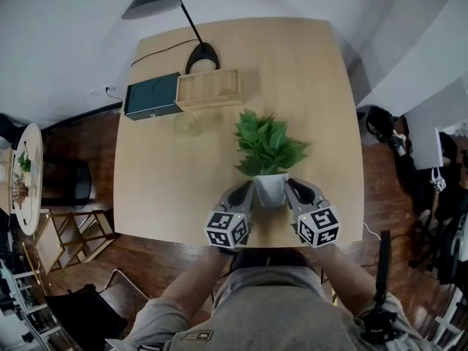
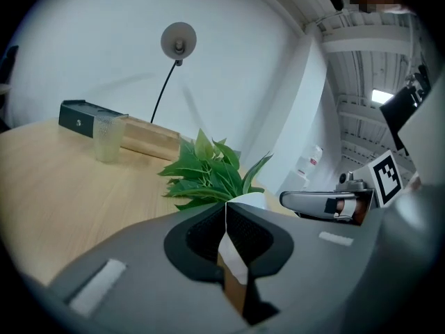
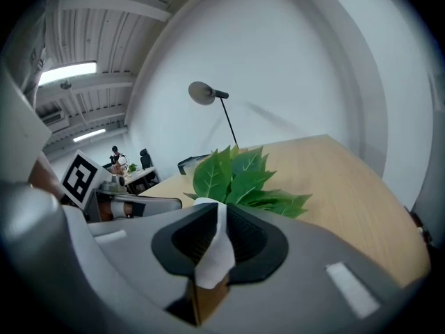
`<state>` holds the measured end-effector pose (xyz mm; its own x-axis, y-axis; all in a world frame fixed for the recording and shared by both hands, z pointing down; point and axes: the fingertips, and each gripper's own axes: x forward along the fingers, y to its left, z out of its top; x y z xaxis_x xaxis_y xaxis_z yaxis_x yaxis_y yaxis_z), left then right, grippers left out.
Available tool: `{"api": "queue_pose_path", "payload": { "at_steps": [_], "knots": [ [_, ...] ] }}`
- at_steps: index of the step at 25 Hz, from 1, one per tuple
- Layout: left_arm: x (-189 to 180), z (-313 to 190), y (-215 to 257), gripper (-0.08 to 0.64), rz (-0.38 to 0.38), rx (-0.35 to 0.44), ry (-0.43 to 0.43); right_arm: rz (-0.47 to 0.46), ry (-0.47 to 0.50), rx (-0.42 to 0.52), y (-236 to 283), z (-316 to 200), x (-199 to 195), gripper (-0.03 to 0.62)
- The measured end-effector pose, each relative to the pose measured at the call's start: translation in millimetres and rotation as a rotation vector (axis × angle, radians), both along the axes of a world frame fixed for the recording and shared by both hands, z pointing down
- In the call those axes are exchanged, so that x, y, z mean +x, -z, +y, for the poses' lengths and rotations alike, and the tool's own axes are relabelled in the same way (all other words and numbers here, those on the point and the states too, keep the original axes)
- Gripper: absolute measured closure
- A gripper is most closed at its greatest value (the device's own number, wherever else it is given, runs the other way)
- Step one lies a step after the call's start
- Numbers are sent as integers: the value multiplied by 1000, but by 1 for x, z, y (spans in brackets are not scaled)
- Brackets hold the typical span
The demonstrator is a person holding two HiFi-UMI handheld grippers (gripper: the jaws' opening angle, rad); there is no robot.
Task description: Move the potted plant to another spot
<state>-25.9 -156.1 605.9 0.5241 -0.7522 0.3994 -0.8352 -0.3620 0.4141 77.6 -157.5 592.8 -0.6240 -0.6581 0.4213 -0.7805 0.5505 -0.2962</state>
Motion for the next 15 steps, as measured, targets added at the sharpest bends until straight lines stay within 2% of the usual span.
{"api": "queue_pose_path", "payload": {
  "at_steps": [2, 4, 6, 10, 15],
  "knots": [
    [3, 1, -6, 490, 56, -31, -27, -58, 6, -46, -6, -1, 0, 458],
    [7, 1, -12, 395, 121, -65, -55, -127, 2, -102, -12, -3, 0, 398],
    [7, 0, -18, 331, 176, -97, -68, -209, 1, -174, -20, -5, -2, 328],
    [6, -5, -29, 256, 275, -160, -115, -343, 18, -320, -36, -10, -9, 269],
    [21, -9, -31, 219, 369, -221, -223, -388, 61, -418, -44, -16, -12, 230]
  ]
}}
